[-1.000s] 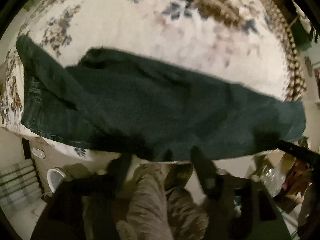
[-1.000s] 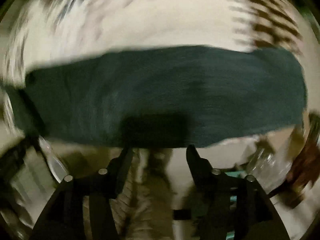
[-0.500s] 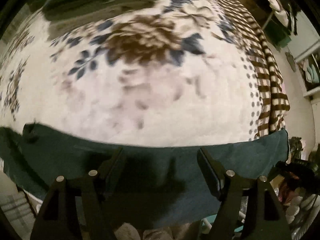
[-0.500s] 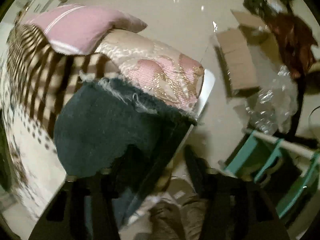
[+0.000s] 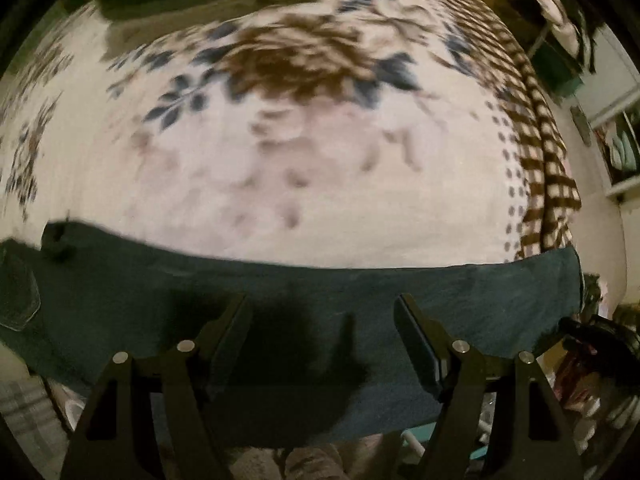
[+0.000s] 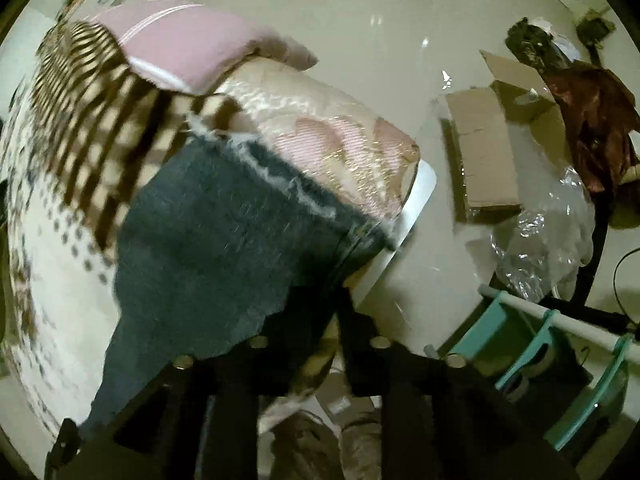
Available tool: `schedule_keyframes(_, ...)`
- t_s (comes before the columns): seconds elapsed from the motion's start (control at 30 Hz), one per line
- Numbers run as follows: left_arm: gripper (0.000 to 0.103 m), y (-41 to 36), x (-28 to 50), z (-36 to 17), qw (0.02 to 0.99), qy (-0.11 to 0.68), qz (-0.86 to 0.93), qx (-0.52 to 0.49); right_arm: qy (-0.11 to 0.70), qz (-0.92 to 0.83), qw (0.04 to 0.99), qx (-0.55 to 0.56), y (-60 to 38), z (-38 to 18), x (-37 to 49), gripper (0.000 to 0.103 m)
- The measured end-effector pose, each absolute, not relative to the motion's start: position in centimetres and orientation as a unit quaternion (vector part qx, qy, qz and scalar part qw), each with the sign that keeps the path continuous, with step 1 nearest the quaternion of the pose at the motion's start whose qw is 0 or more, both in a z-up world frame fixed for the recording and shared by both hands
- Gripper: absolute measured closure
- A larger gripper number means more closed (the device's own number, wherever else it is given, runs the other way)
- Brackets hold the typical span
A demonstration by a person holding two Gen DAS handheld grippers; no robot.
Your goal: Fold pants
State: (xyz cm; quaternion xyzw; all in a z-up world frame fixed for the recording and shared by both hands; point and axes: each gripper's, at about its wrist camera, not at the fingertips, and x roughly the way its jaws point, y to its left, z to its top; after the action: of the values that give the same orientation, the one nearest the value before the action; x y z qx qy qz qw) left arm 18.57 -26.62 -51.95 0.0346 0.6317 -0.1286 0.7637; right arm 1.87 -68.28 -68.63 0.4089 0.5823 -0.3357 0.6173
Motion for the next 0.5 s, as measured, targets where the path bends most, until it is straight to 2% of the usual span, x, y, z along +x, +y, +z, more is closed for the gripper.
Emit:
schedule_keyframes(0.03,0.031,-25.2,18.5,-51.7,0.763,0.634,-0.122,0.022,0.582,-0.328,0.622,0.407,-67.4,-67.8,2.1,0.048)
schedule_keyframes(0.13,0.031,-20.7,18.6,-50.6,0.767,0.634,-0.099,-0.015,0.595,-0.307,0.633,0.389,-63.9,-65.2,3.0,0.046)
schedule_keyframes(0.3,0.031,-10.1,18.8,-49.1,0.774,0.630,-0.032,-0.057,0.623,-0.222,0.651,0.373,-53.5,-62.4,6.8,0.045)
schedule_keyframes(0.5,0.031,5.3,18.6,-49.2,0.772,0.624,0.090,-0.081,0.671,-0.127,0.613,0.397,-38.1,-65.2,11.1,0.045)
